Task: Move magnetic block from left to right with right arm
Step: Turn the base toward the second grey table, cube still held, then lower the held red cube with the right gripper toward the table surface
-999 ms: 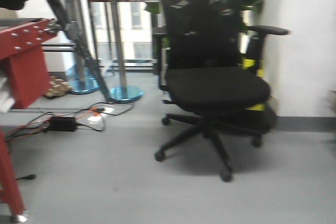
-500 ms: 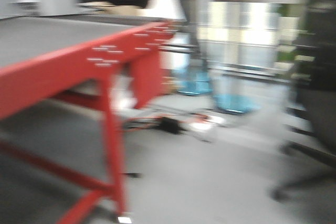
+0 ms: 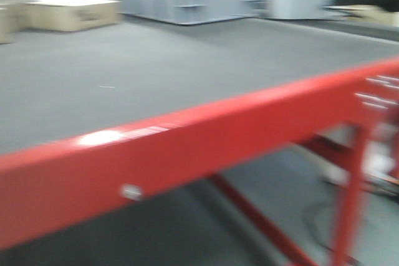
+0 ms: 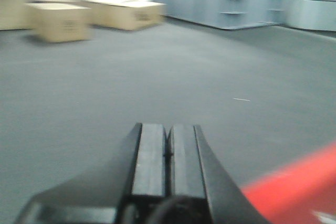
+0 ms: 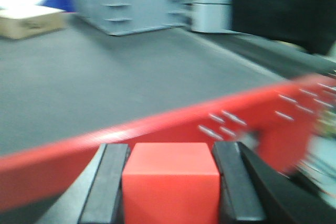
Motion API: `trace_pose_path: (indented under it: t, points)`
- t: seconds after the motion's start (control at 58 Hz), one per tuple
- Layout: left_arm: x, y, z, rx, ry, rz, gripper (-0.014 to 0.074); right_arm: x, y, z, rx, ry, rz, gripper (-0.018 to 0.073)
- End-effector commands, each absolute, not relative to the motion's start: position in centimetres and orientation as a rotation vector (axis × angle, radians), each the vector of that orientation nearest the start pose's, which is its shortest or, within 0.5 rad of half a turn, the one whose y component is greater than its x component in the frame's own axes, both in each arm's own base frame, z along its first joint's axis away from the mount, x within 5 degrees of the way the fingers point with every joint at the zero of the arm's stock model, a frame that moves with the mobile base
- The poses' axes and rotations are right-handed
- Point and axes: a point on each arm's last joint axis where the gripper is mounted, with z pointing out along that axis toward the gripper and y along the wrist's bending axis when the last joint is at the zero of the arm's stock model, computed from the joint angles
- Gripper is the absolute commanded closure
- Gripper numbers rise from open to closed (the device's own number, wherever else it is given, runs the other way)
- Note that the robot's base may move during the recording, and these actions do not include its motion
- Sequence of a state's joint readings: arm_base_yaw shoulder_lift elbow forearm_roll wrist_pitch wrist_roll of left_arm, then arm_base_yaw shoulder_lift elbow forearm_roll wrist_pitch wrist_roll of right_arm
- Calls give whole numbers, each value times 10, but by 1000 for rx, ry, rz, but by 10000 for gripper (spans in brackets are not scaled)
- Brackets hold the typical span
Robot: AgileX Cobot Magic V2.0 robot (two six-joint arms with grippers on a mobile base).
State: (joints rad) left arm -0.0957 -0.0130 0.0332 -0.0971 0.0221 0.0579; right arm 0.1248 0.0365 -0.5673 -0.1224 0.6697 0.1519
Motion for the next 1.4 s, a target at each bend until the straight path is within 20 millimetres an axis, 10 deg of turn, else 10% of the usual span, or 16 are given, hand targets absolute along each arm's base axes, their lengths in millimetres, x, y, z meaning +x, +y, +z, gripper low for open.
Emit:
trace_pose_path:
  t: [0.0,1.378]
  points:
    - [55,-5,206,28,1445,-114,722,2,-6,346,-9,1525,69,503]
    - [55,-5,206,28,1445,-114,722,2,-6,346,-9,1525,69,503]
